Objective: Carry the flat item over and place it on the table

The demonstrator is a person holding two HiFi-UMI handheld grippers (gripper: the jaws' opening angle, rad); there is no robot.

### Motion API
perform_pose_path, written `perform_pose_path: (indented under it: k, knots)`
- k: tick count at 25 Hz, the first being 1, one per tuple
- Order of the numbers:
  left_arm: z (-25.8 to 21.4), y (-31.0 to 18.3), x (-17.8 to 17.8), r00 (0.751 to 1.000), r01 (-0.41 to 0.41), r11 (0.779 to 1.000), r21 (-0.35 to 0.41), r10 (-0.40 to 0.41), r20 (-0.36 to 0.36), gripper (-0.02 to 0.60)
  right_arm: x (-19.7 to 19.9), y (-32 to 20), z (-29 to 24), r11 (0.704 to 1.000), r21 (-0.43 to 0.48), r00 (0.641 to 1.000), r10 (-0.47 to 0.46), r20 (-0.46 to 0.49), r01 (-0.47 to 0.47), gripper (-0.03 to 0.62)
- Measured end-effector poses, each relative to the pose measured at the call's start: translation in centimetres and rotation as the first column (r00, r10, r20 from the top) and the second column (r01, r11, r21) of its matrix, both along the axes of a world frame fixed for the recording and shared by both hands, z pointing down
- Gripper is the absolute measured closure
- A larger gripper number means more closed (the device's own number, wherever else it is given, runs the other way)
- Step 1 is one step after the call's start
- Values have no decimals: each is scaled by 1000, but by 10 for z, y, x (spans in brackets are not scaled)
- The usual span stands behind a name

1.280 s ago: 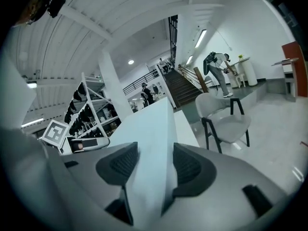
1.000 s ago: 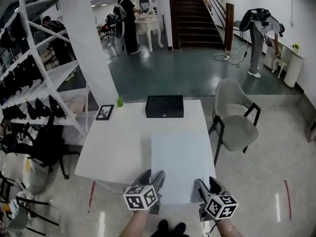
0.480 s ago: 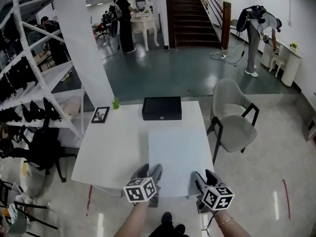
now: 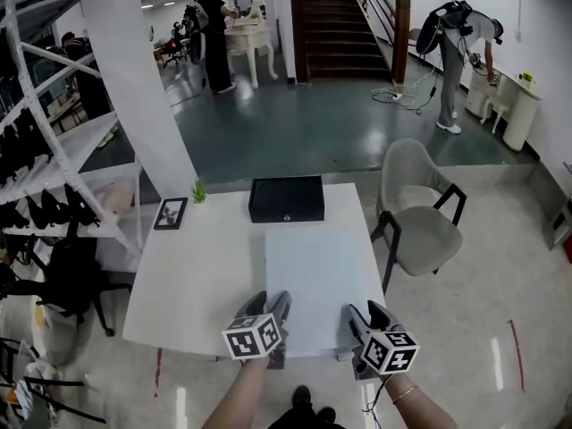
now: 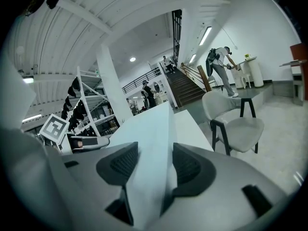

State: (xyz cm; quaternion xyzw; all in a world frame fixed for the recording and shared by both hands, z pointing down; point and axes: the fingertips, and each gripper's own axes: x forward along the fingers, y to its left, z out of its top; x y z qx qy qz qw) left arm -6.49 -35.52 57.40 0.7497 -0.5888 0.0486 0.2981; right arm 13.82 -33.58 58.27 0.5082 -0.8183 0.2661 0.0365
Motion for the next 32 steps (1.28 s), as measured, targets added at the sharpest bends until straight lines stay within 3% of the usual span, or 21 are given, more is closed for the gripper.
perform_pose_path:
  k: [14, 32]
  knots:
    - [17, -43, -11, 1000, -11, 997, -70, 12, 5, 334, -10, -40, 18, 999, -44, 1000, 13, 2, -13, 368]
    - [31, -54, -7, 998, -21, 984, -178, 30, 50, 336, -8, -49, 37, 991, -132, 1000, 21, -23, -24, 367]
